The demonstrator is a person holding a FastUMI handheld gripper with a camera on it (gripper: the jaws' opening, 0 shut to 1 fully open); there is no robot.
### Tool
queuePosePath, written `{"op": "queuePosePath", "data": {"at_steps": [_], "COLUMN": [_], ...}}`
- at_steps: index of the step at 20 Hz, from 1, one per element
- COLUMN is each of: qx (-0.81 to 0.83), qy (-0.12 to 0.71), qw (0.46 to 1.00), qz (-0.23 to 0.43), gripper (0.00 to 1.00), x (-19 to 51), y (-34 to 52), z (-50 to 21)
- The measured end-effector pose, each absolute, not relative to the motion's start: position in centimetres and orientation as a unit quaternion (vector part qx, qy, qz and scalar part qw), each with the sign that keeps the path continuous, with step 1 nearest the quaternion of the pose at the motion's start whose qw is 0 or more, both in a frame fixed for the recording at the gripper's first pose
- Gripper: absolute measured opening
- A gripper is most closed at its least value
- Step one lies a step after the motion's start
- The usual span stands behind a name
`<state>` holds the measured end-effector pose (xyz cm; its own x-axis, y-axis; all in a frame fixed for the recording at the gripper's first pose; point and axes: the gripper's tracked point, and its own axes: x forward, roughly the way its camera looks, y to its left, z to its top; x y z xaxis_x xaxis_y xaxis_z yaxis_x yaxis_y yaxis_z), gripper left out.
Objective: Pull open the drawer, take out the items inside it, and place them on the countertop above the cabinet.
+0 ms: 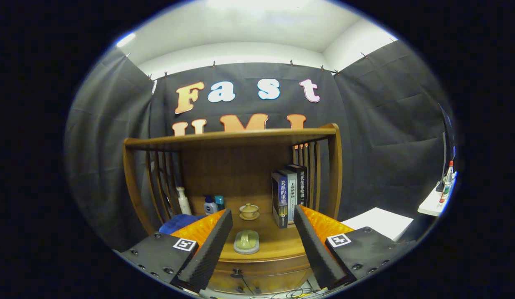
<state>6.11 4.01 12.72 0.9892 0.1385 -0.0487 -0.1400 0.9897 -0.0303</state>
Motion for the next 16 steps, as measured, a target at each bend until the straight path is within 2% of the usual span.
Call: {"op": "queuePosePath", "data": {"at_steps": [6,16], "qx": [-0.032,-0.017], "qy": [0.015,0.028], "qw": [0.998,0.998], "qz": [0.045,0.054], "gripper": [0.98,0.98], "x": [4.6,4.7], "y": [3.8,5.4], "z": [14.1,13.1]}}
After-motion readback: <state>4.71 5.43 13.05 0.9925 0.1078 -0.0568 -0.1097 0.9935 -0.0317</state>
